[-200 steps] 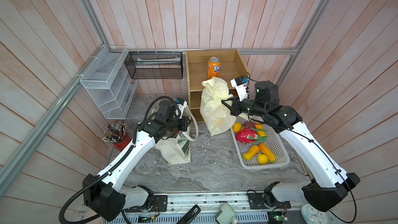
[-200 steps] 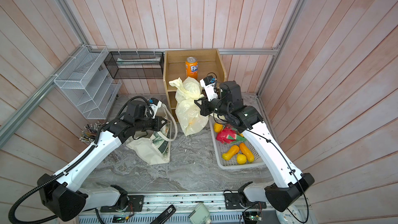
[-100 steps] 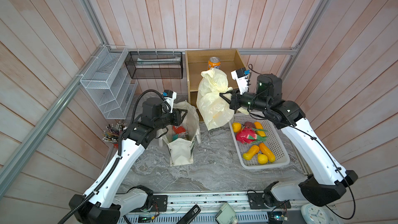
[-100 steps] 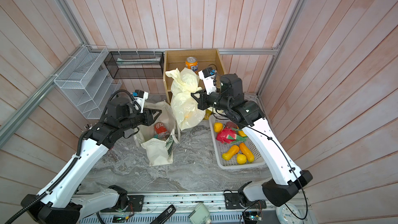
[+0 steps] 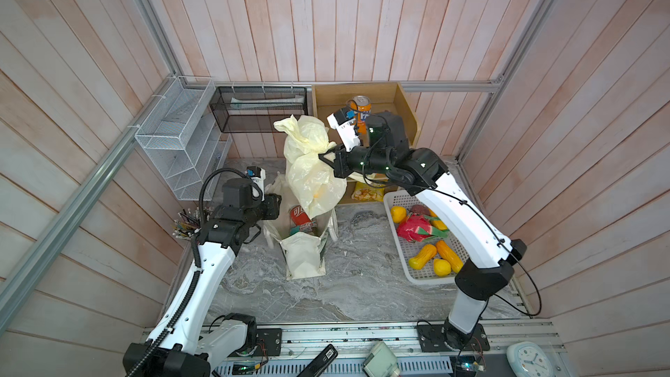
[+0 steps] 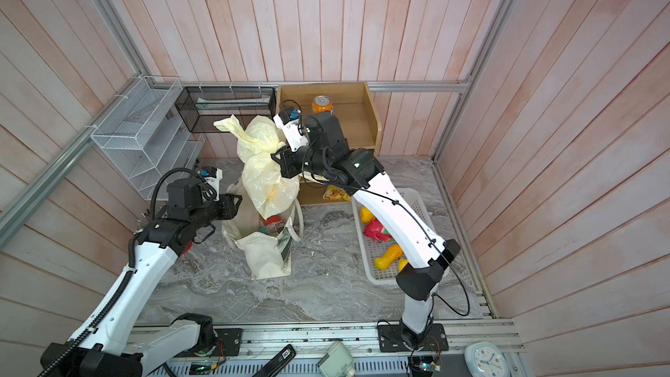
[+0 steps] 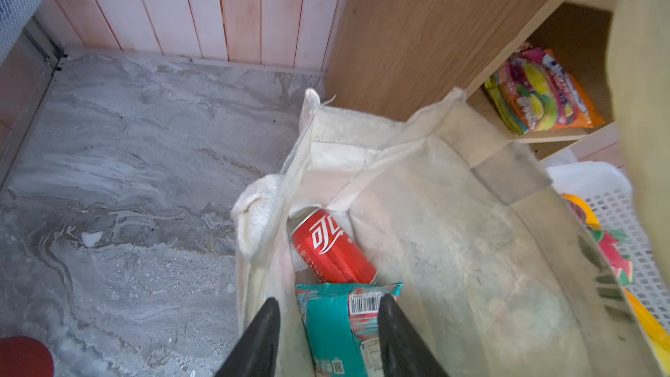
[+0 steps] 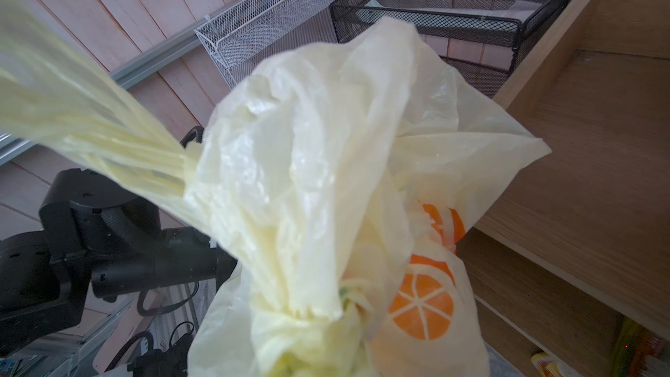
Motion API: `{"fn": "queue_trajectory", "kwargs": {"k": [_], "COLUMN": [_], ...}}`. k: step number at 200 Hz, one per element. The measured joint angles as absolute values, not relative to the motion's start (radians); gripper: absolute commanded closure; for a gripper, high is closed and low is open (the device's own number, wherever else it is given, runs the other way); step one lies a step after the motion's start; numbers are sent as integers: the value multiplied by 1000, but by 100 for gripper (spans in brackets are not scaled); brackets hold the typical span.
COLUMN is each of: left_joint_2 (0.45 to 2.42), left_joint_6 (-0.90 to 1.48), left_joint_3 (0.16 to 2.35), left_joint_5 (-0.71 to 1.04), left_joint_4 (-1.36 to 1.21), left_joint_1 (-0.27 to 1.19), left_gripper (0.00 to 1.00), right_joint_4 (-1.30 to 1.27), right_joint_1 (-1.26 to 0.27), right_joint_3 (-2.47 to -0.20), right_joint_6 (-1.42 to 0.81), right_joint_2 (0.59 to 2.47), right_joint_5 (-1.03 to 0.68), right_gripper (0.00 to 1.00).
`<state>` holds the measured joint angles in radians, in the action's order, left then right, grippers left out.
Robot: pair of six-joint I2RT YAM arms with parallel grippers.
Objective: Place the mixed food into the grocery bags and tie them
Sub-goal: 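Carry the cream bag with the right gripper and lower it into the canvas tote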
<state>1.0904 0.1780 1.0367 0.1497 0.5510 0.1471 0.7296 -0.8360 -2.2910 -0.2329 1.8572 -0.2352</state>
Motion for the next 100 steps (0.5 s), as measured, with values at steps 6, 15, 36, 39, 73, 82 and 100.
{"fn": "queue_trajectory", "kwargs": {"k": [6, 15, 36, 39, 73, 82, 100], "left_joint_2": [1090, 1090, 1090, 1090, 1079, 1064, 1019], "left_joint_6": [179, 170, 161, 161, 158, 162, 160], "left_joint_3": [1028, 1016, 1001, 1000, 997, 997, 1003], "left_joint_5": [152, 157, 178, 181, 231, 238, 234], "left_joint_4": [548, 543, 530, 528, 500, 494, 490], "left_joint_1": [144, 141, 133, 133, 131, 131, 131], "left_gripper": [72, 88, 100, 100, 78, 64, 52], "right_joint_4": [735, 739, 753, 757, 778, 780, 779], "right_joint_1": [-842, -849, -855, -856, -871, -876, -883], "right_joint_3": [-2307, -2322, -2328, -2328, -2328, -2328, -2327], "right_joint_6": [-233, -234, -241, -241, -244, -245, -248], "right_joint_2": [1879, 1905, 1941, 1945, 1964, 1964, 1963], "right_joint_5": [-229, -222, -210, -207, -193, -189, -184], "right_gripper": [100, 100, 100, 100, 100, 100, 100]}}
